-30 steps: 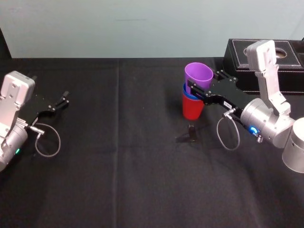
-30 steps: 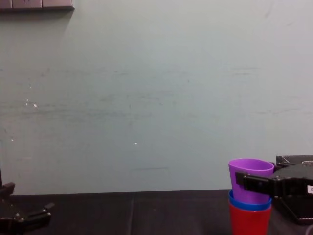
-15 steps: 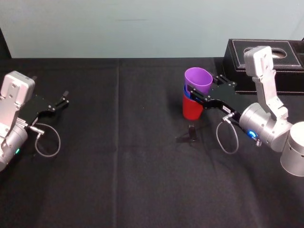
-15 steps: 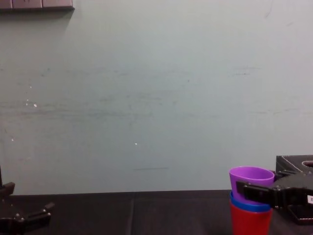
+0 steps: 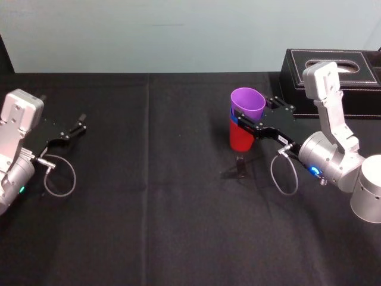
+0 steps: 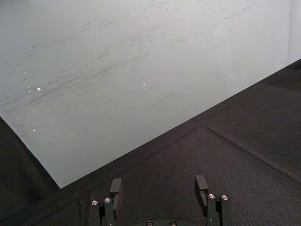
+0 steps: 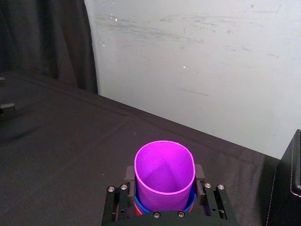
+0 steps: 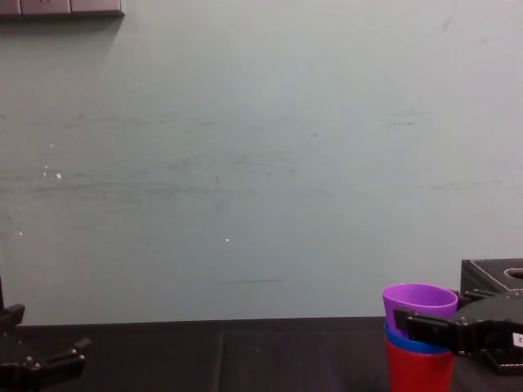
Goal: Stack the three plastic cups sequentially using one hand.
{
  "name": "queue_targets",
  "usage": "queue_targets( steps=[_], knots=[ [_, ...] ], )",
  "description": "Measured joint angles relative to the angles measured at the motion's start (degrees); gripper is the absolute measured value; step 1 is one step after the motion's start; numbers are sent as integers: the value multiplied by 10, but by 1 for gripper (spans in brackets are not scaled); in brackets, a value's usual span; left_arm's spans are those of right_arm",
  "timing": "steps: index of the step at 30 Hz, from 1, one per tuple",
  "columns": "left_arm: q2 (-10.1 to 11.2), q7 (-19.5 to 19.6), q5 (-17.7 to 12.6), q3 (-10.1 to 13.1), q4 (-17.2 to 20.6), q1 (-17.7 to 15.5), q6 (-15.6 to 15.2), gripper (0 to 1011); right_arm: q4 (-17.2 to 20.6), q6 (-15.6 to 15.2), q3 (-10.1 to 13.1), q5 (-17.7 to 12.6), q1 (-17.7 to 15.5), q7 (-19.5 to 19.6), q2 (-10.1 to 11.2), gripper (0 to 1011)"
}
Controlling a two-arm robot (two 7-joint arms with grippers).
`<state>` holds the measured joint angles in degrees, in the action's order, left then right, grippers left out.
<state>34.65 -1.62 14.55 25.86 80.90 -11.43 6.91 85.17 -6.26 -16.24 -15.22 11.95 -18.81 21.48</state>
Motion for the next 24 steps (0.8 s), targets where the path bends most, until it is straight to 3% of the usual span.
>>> queue_targets(
  steps=[8,18,24],
  knots=[
    [0,0,0,0,0,0,0,1005,1,0,0,-1,0,0,0,739],
    [0,0,0,0,0,0,0,1005,1,-1,1,-1,0,0,1,995],
    [0,0,0,0,0,0,0,1005,1,-1,1,-1,0,0,1,1000]
  ],
)
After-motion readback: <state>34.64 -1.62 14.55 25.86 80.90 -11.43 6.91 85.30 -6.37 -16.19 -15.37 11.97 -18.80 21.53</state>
